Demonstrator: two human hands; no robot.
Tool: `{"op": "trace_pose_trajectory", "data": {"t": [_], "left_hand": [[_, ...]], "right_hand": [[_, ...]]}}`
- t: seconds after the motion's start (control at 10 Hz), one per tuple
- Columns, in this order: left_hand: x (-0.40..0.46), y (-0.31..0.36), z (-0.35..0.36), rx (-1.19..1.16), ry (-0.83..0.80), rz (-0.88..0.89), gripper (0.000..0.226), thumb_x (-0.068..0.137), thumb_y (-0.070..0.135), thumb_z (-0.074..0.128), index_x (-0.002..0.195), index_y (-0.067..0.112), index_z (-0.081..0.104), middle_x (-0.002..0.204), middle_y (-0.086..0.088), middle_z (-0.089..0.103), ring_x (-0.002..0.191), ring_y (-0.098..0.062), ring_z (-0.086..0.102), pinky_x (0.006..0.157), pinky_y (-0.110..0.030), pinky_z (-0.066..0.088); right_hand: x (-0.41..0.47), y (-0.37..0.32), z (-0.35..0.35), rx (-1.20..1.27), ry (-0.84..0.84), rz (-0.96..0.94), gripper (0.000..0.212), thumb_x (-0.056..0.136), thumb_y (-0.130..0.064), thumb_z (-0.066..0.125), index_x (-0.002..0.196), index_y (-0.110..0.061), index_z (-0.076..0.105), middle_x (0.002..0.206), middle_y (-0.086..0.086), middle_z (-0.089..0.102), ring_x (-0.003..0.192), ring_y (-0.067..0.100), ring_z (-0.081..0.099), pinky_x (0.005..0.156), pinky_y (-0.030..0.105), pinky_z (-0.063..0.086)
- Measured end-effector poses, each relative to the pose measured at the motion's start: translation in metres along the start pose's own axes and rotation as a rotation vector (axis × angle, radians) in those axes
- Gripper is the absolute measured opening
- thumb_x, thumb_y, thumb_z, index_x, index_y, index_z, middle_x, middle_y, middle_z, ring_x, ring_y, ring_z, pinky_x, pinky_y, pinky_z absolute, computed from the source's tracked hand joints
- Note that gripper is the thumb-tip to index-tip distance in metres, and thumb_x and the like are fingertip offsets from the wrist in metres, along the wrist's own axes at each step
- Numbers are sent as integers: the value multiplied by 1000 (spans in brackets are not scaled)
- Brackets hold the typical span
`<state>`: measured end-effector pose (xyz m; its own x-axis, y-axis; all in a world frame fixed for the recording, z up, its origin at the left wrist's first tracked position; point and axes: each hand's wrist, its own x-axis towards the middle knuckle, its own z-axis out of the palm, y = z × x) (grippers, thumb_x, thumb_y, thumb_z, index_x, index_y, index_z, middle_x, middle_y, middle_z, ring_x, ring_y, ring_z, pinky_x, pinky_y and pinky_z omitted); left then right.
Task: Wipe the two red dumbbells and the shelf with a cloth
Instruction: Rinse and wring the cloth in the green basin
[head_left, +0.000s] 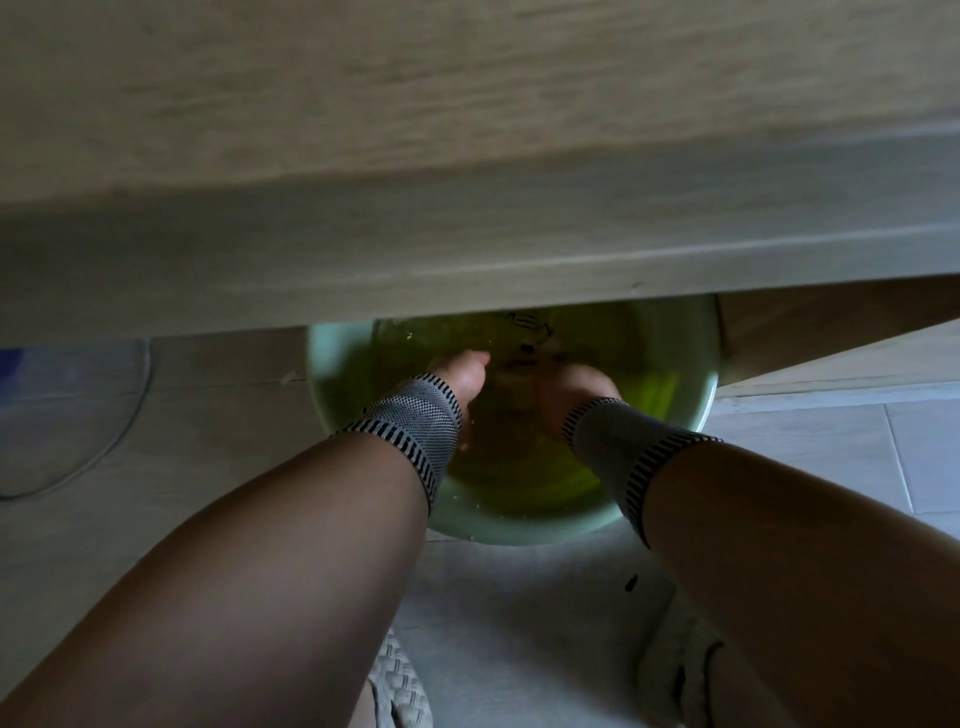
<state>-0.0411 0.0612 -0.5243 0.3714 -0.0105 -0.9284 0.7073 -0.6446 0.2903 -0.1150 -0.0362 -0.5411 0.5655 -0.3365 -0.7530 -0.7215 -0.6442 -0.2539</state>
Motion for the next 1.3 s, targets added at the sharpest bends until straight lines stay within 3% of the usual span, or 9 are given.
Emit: {"op": "trace_pose_trajectory", "data": {"t": [0.1,0.2,0.4,0.6,0.8,0.9,1.0,1.1,1.3], "left_hand": [[-1,-6,4,-154,-173,-43,49,98,47,46,139,21,47,148,-10,45,134,-36,42,107,-63,28],[0,-6,1,-345,-281,-43,50,94,52,49,127,15,54,137,-12,57,114,-31,57,94,-50,48],[0,-3,5,-131,-146,-3,38,93,45,58,84,8,63,84,-16,72,76,-27,64,76,-37,54],[-1,1,-3,50,63,16,52,103,41,39,145,11,40,142,-17,46,124,-36,51,98,-47,47],[7,-6,-2,-172,-133,-75,57,97,44,47,149,23,34,156,-10,31,140,-40,32,104,-66,31],[8,-7,-6,-353,-290,-74,49,94,47,49,133,17,50,138,-4,55,126,-31,50,103,-58,35],[3,-2,-6,-244,-227,3,18,100,29,48,91,15,57,90,-5,63,77,-9,60,64,-28,49],[-1,-4,-1,-198,-199,5,25,95,36,55,89,13,62,76,-7,69,59,-17,62,48,-26,46],[6,-9,-7,-168,-51,-40,35,98,24,50,132,17,51,130,-15,56,116,-36,56,88,-52,52]], "right_hand": [[-2,-13,-10,426,-37,-69,35,99,-22,41,125,-2,53,127,20,56,115,34,54,71,25,47],[-24,-37,-20,596,2,-180,47,102,-35,32,121,1,56,119,24,59,110,37,56,86,39,49],[-18,-37,-9,401,139,-152,57,101,-44,28,92,-3,65,82,12,59,77,28,57,65,28,39],[-5,-10,-4,12,-83,39,53,99,-48,26,125,-11,54,116,14,62,90,24,62,66,30,48],[0,-20,-10,84,36,-27,36,100,-17,35,131,-3,47,133,15,52,119,29,53,90,36,47],[-13,-38,-19,421,13,-137,37,101,-18,34,132,1,41,133,24,48,121,36,47,99,38,38],[-23,-43,-19,524,80,-217,48,102,-36,31,115,1,59,115,26,60,106,35,58,85,35,44],[-25,-40,-15,344,143,-218,54,101,-44,27,107,-4,63,105,21,65,90,30,59,70,29,41],[-12,-11,-13,-292,-31,-130,32,97,-31,44,125,-17,54,116,5,60,93,25,59,72,31,46]]}}
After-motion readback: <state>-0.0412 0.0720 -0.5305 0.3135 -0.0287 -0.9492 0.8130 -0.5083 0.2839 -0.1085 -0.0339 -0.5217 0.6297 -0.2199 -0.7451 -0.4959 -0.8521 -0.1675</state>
